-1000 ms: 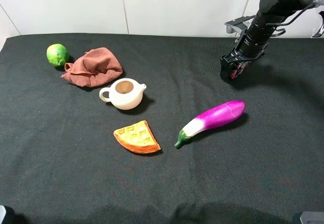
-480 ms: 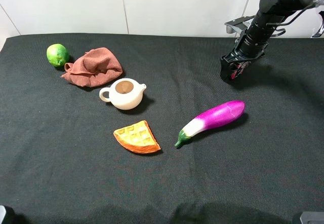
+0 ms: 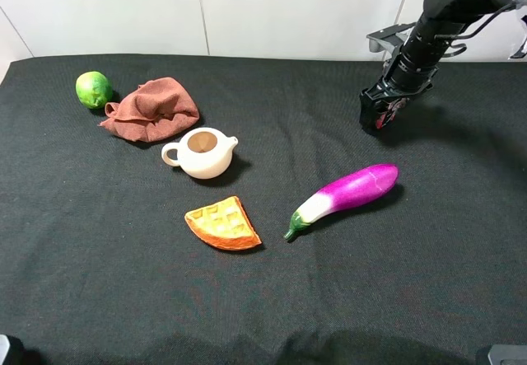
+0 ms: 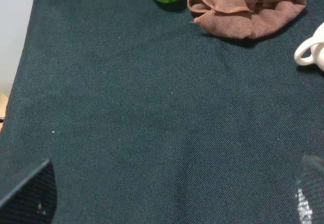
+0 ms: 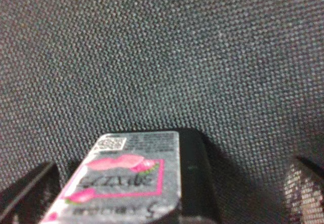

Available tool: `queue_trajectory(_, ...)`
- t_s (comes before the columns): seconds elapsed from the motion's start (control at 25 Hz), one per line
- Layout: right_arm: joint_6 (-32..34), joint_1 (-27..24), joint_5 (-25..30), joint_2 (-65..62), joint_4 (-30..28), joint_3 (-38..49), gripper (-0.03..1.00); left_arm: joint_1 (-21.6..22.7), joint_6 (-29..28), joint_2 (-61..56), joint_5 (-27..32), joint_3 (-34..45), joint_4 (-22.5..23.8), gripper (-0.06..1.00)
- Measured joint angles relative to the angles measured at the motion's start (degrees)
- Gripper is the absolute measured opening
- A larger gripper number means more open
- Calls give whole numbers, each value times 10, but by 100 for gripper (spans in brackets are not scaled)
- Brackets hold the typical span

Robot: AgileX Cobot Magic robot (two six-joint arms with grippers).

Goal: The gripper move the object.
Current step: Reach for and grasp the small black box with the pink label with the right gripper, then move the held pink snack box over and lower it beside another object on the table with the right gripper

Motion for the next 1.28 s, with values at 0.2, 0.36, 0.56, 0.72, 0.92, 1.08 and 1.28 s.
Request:
queue_trajectory(0.2,1,0,0,0,-2,0,66,0,0,0,0,0,0,99)
queue_trajectory(0.36,1,0,0,0,-2,0,66,0,0,0,0,0,0,99)
queue_trajectory(0.56,1,0,0,0,-2,0,57,0,0,0,0,0,0,99)
queue_trajectory(0.72,2,0,0,0,-2,0,41,0,0,0,0,0,0,99)
queue_trajectory(0.92,3,0,1,0,-2,0,34,0,0,0,0,0,0,99)
queue_trajectory(1.08,3,0,6,0,-2,0,34,0,0,0,0,0,0,99)
queue_trajectory(1.28,3,0,10,0,-2,0,34,0,0,0,0,0,0,99)
